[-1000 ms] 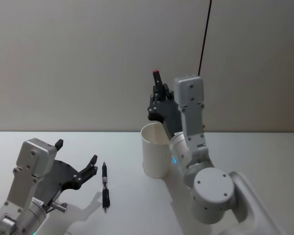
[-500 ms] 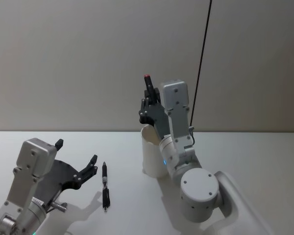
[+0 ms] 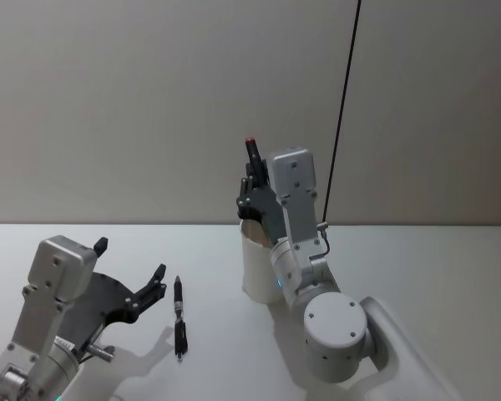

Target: Place the pen into the pen holder.

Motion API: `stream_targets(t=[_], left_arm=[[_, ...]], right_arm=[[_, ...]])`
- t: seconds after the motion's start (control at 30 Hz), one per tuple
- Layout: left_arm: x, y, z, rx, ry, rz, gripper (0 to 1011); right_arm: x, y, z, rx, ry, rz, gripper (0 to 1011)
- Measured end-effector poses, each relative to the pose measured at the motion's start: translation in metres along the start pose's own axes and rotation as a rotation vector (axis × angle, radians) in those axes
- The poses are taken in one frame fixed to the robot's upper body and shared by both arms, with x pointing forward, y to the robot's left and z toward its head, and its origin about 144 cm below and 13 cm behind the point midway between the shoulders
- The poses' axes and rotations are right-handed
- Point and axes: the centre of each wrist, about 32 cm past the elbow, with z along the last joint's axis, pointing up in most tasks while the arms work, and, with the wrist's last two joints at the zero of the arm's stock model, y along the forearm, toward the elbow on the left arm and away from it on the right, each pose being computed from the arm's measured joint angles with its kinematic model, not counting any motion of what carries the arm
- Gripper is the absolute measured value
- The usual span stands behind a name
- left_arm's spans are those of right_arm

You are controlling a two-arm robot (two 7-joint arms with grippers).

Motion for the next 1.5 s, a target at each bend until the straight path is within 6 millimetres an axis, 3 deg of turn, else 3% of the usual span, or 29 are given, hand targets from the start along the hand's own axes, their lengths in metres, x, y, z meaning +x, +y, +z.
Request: stream_targets(t=[1.23, 1.33, 1.5], left_arm=[[0.0, 0.0, 0.0, 0.0, 0.0, 0.0, 1002], [0.0, 0.0, 0.0, 0.0, 0.0, 0.0, 1002], [0.0, 0.0, 0.0, 0.0, 0.0, 0.0, 1001]], right_arm=[[0.007, -0.013, -0.02, -0.034, -0.008, 0.001, 205], [0.007, -0.014, -0.02, -0.035, -0.008, 0.001, 251], [0.007, -0.015, -0.02, -0.037, -0.007, 0.002, 425]])
